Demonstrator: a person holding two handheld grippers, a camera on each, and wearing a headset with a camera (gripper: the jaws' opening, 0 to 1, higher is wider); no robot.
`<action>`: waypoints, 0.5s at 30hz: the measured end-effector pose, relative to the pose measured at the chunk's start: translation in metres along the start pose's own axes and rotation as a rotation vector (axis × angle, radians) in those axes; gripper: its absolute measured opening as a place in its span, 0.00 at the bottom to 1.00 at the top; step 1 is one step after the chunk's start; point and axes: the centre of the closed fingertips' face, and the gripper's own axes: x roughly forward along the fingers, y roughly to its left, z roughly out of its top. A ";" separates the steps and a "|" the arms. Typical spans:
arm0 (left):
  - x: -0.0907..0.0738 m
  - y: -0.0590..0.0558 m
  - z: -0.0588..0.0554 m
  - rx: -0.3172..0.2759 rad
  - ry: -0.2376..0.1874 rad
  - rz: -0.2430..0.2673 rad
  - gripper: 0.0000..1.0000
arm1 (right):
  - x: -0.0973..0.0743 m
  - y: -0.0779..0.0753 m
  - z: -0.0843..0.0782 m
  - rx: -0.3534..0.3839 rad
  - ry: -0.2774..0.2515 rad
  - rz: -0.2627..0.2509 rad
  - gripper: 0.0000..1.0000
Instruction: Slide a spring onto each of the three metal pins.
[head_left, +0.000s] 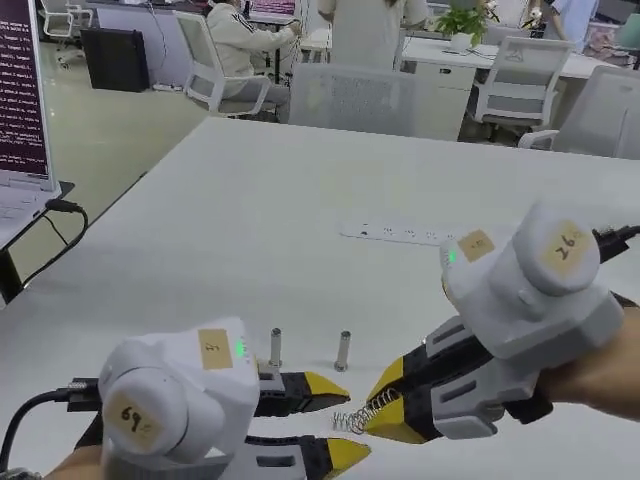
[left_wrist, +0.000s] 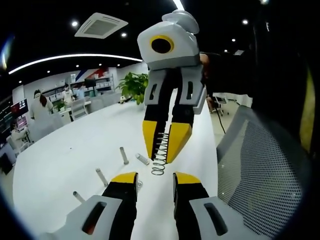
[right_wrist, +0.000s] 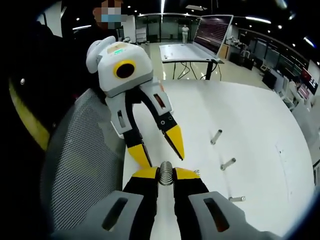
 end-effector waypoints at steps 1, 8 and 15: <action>-0.001 0.001 -0.001 -0.008 0.002 0.001 0.24 | 0.000 -0.001 0.000 0.000 0.001 -0.002 0.08; -0.015 0.013 -0.013 -0.072 0.007 0.060 0.39 | -0.005 -0.009 -0.001 -0.005 0.003 -0.025 0.08; -0.036 0.031 -0.018 -0.129 -0.021 0.135 0.46 | -0.008 -0.016 0.001 -0.020 0.017 -0.041 0.08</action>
